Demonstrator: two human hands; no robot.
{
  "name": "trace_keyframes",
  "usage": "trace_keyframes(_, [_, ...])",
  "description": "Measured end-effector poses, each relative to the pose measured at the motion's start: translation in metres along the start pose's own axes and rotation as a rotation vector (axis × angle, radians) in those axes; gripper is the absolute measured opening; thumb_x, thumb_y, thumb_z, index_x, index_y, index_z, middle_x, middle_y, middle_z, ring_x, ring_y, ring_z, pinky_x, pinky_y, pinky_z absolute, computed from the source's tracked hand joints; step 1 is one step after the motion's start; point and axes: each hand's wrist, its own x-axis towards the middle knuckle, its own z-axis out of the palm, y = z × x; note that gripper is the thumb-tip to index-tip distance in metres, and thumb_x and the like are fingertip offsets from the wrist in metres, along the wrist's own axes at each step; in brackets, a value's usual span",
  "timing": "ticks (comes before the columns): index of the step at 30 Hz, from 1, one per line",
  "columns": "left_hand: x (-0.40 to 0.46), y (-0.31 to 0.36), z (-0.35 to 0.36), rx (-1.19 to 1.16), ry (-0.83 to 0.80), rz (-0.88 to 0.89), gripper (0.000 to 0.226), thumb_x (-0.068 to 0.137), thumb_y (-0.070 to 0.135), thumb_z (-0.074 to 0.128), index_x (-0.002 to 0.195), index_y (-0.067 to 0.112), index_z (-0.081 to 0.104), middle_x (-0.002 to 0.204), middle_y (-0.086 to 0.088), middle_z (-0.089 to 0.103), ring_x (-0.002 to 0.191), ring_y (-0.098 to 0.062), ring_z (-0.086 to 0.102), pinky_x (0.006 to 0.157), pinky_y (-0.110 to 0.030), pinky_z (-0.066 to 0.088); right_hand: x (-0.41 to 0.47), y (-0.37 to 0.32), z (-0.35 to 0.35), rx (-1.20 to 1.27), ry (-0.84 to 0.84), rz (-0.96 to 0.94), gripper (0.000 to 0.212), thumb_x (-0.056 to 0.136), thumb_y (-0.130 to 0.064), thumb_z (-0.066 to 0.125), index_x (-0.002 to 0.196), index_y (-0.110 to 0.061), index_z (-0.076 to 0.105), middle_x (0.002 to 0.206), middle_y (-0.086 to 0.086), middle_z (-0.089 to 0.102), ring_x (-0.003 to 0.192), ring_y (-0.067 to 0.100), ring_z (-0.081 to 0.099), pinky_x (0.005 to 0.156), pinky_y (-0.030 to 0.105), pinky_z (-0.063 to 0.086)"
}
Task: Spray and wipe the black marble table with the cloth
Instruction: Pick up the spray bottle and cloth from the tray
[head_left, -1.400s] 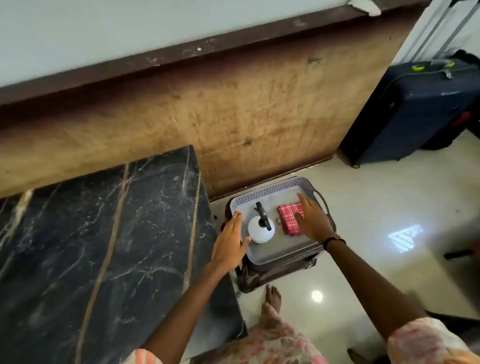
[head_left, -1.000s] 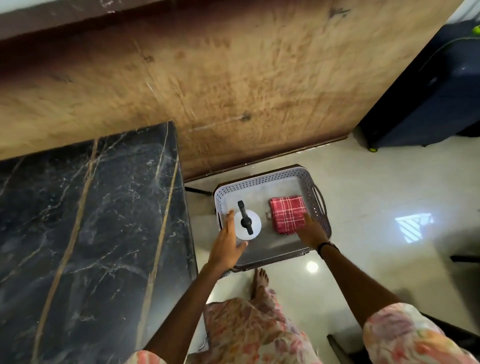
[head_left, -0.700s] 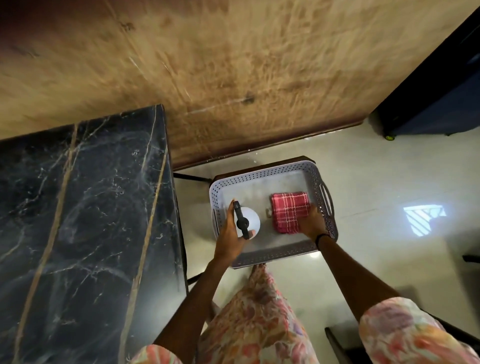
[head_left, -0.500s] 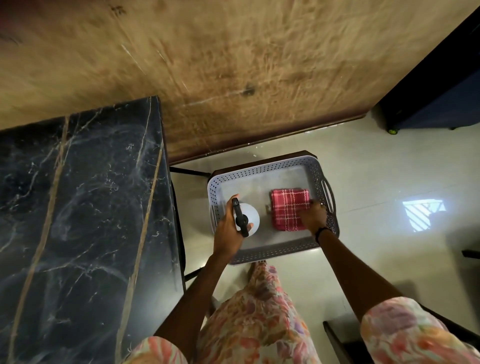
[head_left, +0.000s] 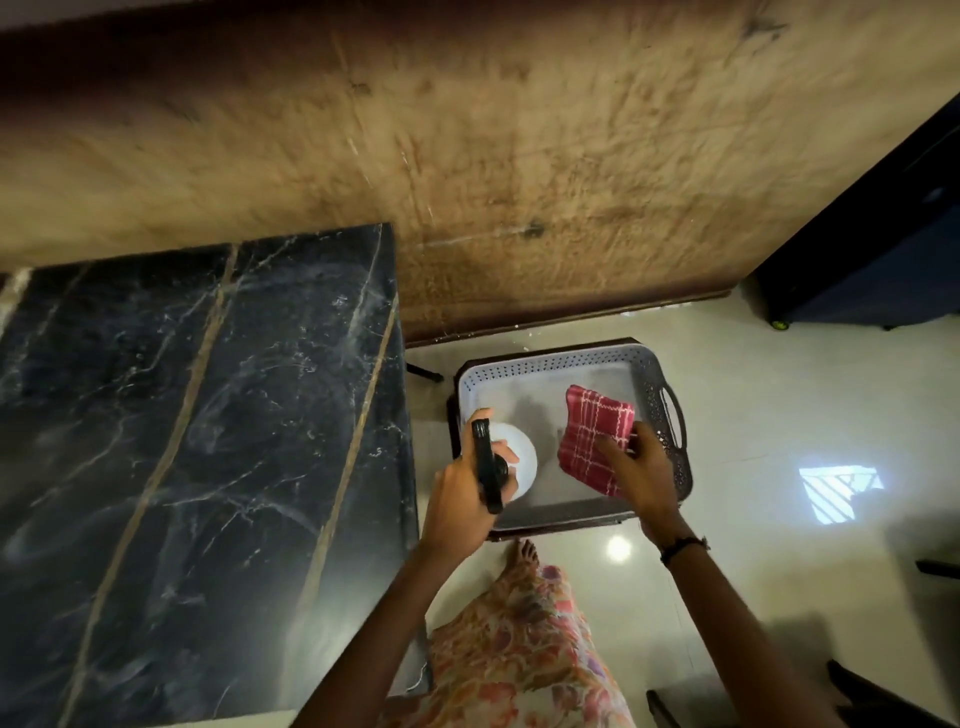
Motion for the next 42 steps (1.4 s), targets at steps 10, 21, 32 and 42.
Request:
trace_keyframes(10, [-0.129, -0.013, -0.168, -0.115, 0.205, -0.038, 0.051, 0.082, 0.015, 0.064, 0.126, 0.019, 0.039, 0.080, -0.001, 0.064, 0.076, -0.011, 0.063, 0.073, -0.017, 0.047, -0.164, -0.074, 0.117, 0.153, -0.217, -0.164, 0.025, 0.093, -0.019, 0.057, 0.115, -0.028, 0.050, 0.106, -0.010, 0.062, 0.094, 0.010, 0.063, 0.072, 0.026, 0.053])
trace_keyframes(21, [-0.272, -0.157, -0.336, -0.054, 0.226, -0.152, 0.029, 0.091, 0.008, 0.054, 0.104, 0.034, 0.052, 0.065, -0.017, 0.057, 0.058, -0.031, 0.053, 0.059, -0.041, 0.047, -0.290, -0.058, 0.341, 0.050, -0.432, -0.081, 0.018, 0.093, -0.010, 0.059, 0.111, -0.013, 0.058, 0.105, 0.001, 0.067, 0.089, 0.012, 0.067, 0.068, 0.019, 0.053])
trace_keyframes(32, [-0.303, -0.219, -0.385, -0.033, 0.418, -0.238, 0.016, 0.087, 0.024, 0.054, 0.100, 0.016, 0.058, 0.082, -0.006, 0.057, 0.067, -0.024, 0.058, 0.064, -0.038, 0.051, -0.312, -0.081, 0.455, -0.086, -0.619, -0.160, 0.021, 0.093, -0.015, 0.060, 0.113, -0.011, 0.055, 0.113, 0.005, 0.066, 0.092, 0.015, 0.065, 0.074, 0.022, 0.053])
trace_keyframes(42, [-0.268, -0.230, -0.372, 0.022, 0.221, -0.341, 0.021, 0.083, 0.025, 0.065, 0.088, 0.004, 0.063, 0.074, -0.007, 0.064, 0.063, -0.019, 0.056, 0.062, -0.029, 0.043, -0.309, -0.041, 0.433, -0.406, -0.430, -0.342, 0.034, 0.091, -0.009, 0.060, 0.124, -0.008, 0.052, 0.120, 0.004, 0.051, 0.093, 0.014, 0.058, 0.087, 0.030, 0.052])
